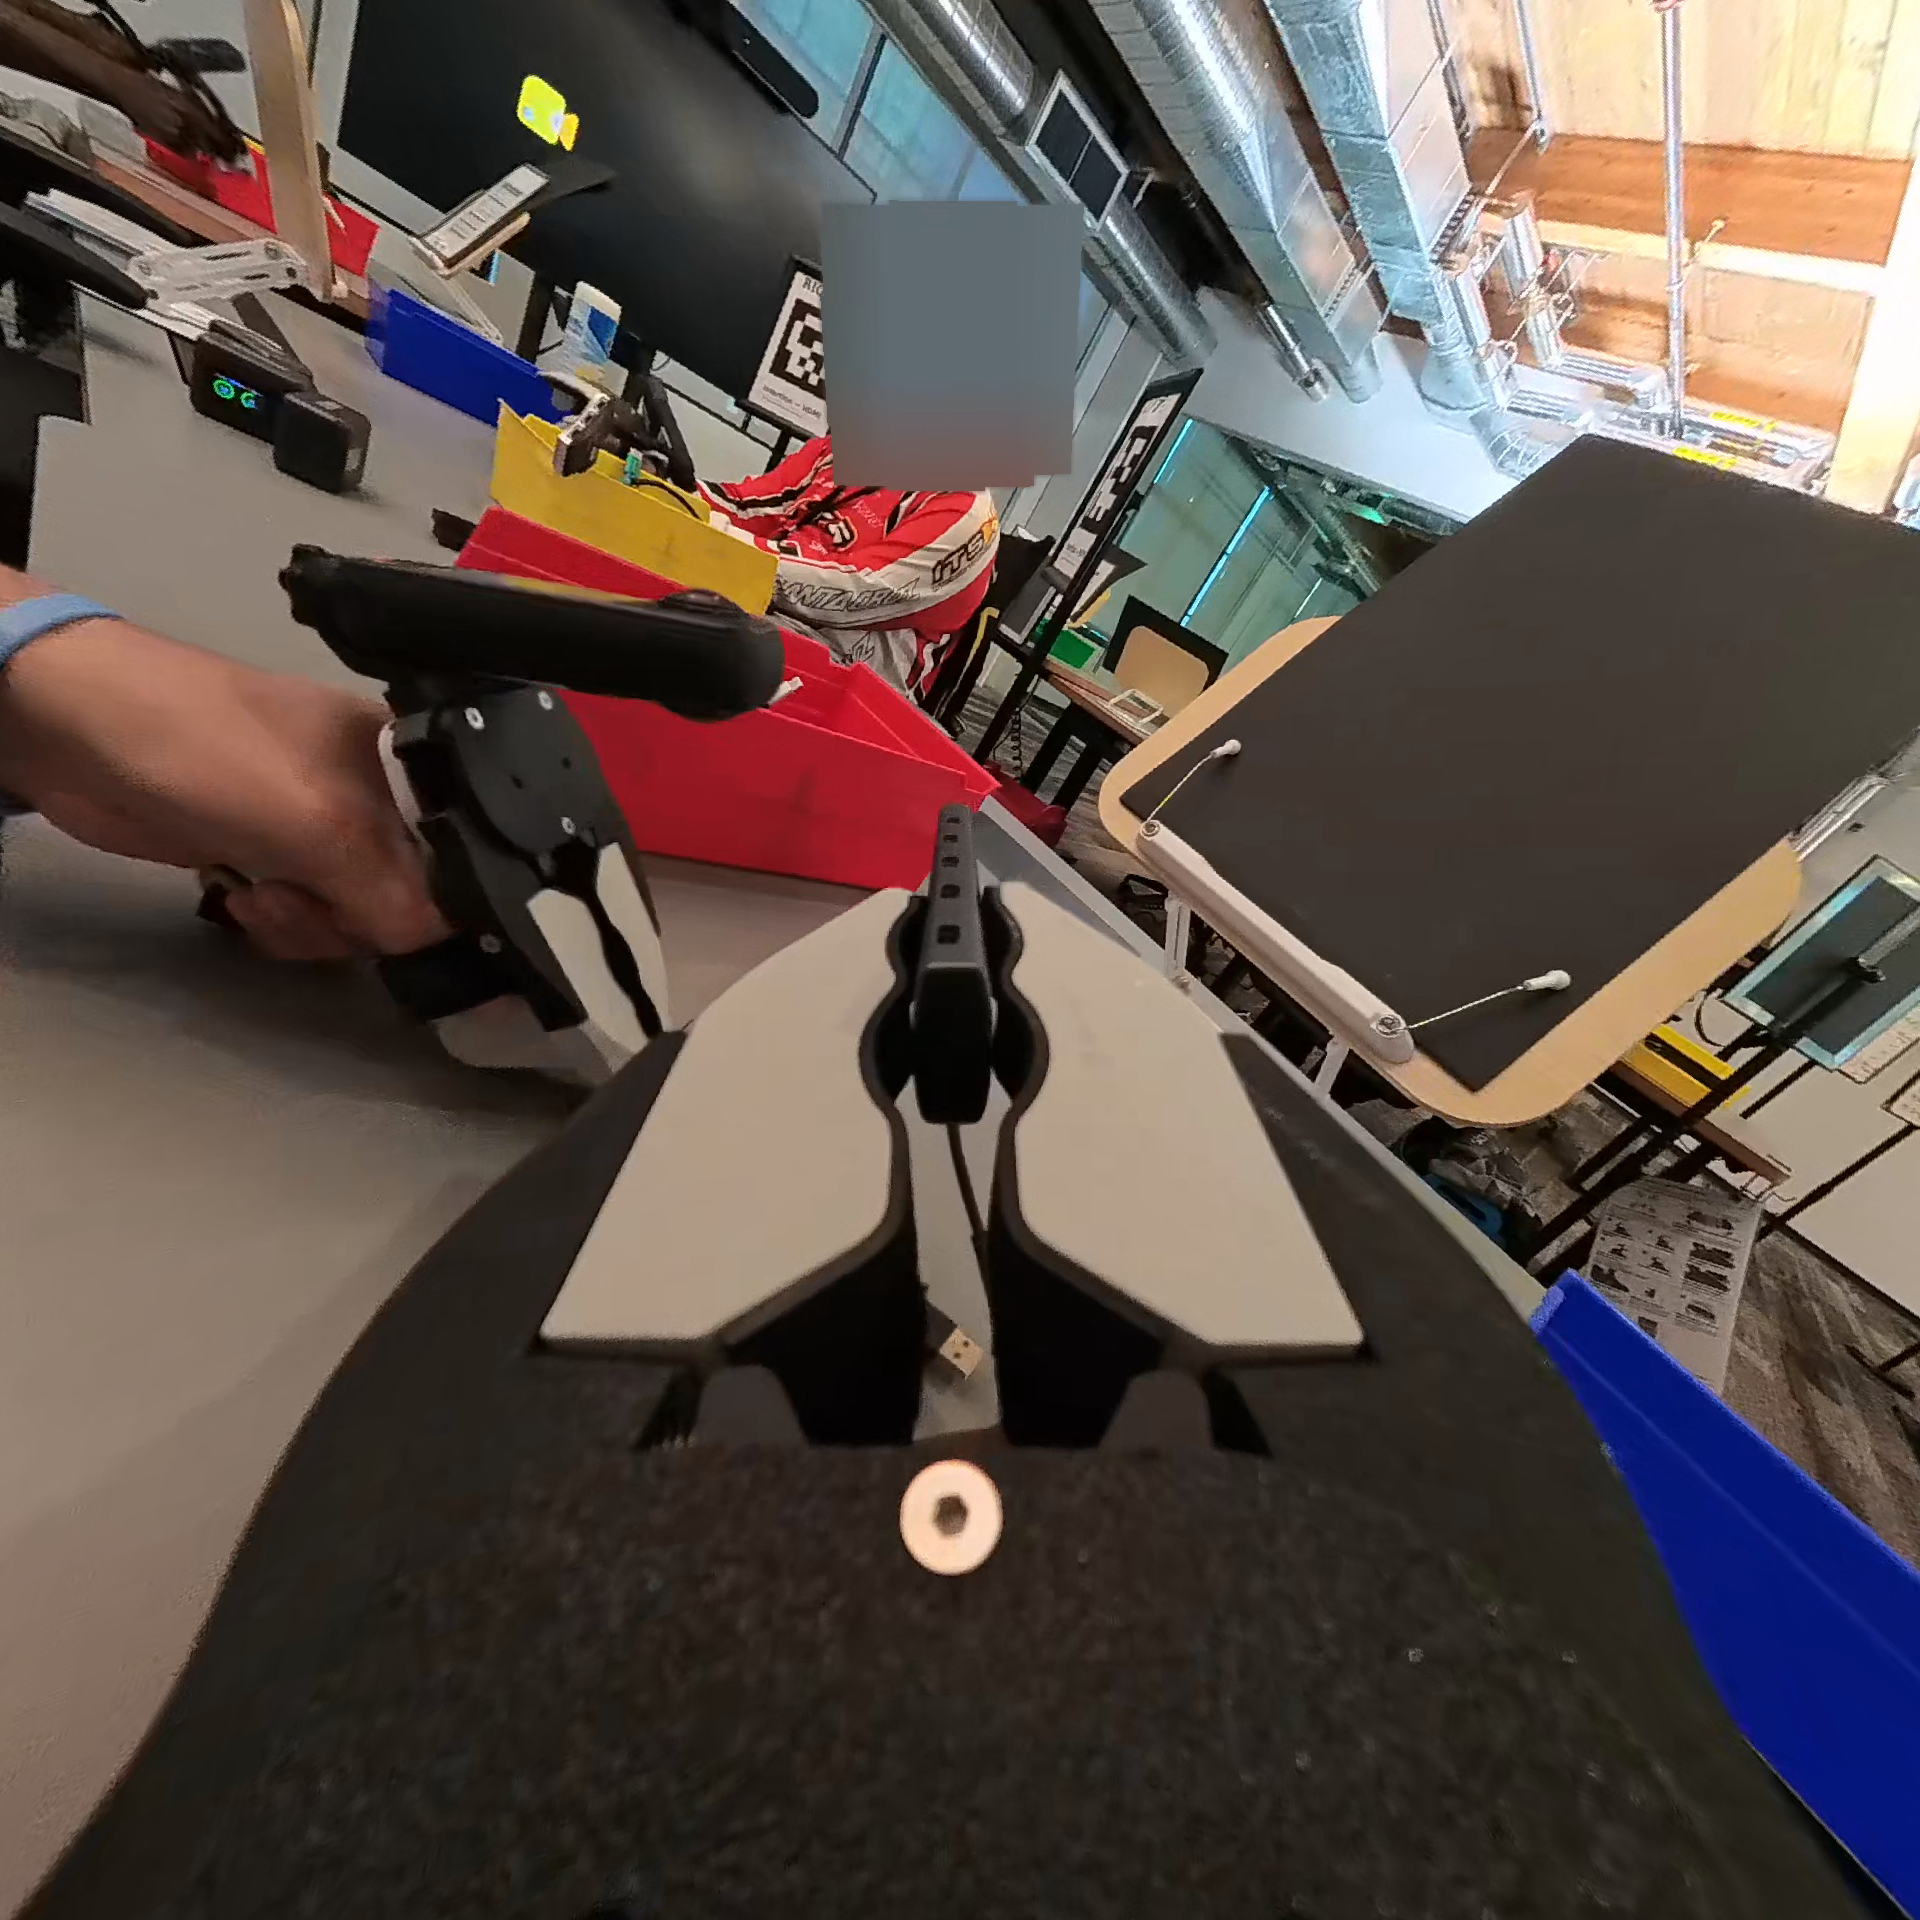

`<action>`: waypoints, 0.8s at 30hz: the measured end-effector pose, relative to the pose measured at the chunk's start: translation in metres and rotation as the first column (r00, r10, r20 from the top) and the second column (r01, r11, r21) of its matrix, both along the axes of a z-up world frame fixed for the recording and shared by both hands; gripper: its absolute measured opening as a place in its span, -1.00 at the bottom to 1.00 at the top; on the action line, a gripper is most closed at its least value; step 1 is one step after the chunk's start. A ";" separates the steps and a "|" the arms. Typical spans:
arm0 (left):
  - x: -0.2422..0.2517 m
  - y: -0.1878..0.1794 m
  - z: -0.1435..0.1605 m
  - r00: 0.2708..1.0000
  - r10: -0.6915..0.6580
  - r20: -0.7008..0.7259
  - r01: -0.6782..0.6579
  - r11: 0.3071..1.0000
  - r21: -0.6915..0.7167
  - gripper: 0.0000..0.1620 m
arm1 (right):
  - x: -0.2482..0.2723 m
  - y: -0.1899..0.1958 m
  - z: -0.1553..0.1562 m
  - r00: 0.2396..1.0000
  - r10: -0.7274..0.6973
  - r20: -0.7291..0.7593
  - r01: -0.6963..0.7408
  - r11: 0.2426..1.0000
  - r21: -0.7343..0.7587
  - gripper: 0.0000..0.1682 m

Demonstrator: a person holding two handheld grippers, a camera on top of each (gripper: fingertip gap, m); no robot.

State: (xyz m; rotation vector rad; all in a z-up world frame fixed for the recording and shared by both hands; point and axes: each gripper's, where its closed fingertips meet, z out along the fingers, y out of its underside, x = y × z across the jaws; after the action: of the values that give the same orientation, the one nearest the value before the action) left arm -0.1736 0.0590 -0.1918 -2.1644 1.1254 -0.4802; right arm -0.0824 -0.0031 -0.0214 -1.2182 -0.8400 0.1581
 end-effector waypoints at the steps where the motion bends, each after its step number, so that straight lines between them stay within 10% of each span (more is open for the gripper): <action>1: -0.001 0.002 0.002 1.000 -0.020 -0.024 0.020 1.000 0.022 -0.92 | 0.000 0.000 0.000 1.000 0.000 -0.001 0.000 1.000 -0.001 -0.88; 7: -0.054 0.008 0.076 0.962 -0.204 -0.182 0.251 0.923 0.292 -0.92 | 0.002 0.001 0.001 1.000 -0.007 -0.007 0.007 1.000 -0.007 -0.88; 15: -0.154 0.047 0.221 0.829 0.110 -0.549 0.391 0.588 0.708 -0.92 | 0.005 0.004 0.003 0.999 -0.032 -0.002 0.032 0.999 0.000 -0.88; 24: -0.102 -0.028 0.138 0.534 -0.550 -0.642 0.779 0.615 0.122 -0.92 | 0.004 0.005 0.003 0.999 -0.031 -0.021 0.030 0.999 -0.023 -0.88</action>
State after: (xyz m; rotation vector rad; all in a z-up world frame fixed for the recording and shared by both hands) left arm -0.2760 0.0310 -0.0538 -1.4252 2.2217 0.1080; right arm -0.0785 0.0020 -0.0189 -1.2478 -0.8027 0.1558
